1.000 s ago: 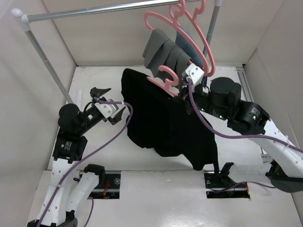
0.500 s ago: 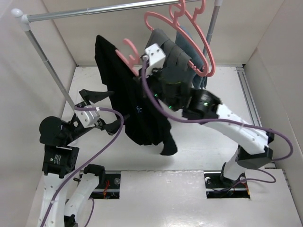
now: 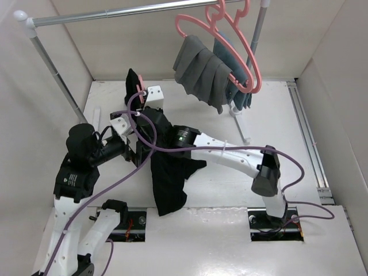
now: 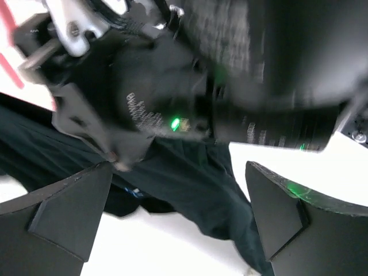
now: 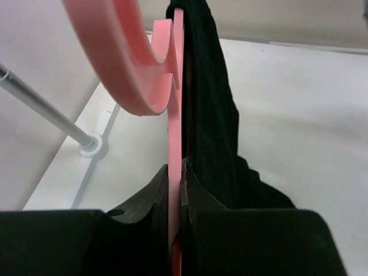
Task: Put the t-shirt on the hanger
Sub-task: Place tshirt on hanger
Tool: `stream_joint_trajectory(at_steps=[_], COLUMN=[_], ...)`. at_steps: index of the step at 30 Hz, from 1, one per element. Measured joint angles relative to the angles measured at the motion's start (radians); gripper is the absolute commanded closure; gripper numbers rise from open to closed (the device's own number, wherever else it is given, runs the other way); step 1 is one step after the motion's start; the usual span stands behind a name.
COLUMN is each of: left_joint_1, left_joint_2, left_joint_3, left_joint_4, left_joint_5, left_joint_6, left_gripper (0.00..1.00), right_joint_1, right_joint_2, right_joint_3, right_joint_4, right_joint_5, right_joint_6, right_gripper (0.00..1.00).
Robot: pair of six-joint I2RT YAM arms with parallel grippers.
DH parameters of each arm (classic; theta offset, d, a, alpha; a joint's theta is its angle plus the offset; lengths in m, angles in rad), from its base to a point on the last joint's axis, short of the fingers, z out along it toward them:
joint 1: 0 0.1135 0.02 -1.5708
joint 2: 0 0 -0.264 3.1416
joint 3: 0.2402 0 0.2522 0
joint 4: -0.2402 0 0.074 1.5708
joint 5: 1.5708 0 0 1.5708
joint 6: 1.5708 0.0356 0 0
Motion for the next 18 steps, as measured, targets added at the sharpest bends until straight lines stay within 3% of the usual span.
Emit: stream_joint_trajectory(at_steps=[6,18], left_joint_1=[0.000,0.011], left_joint_2=[0.030,-0.043], left_joint_3=[-0.002,-0.127], left_joint_4=[-0.064,0.115], left_joint_5=[-0.090,-0.215], left_joint_6=[0.026,0.063], left_gripper=[0.00,0.00], right_joint_1=[-0.001,-0.004], right_joint_2=[0.056,0.097], right_joint_3=[0.041,0.080], right_joint_4=[0.013,0.007], right_joint_5=[0.013,0.013], right_joint_6=[0.052,0.130], right_gripper=[1.00,1.00])
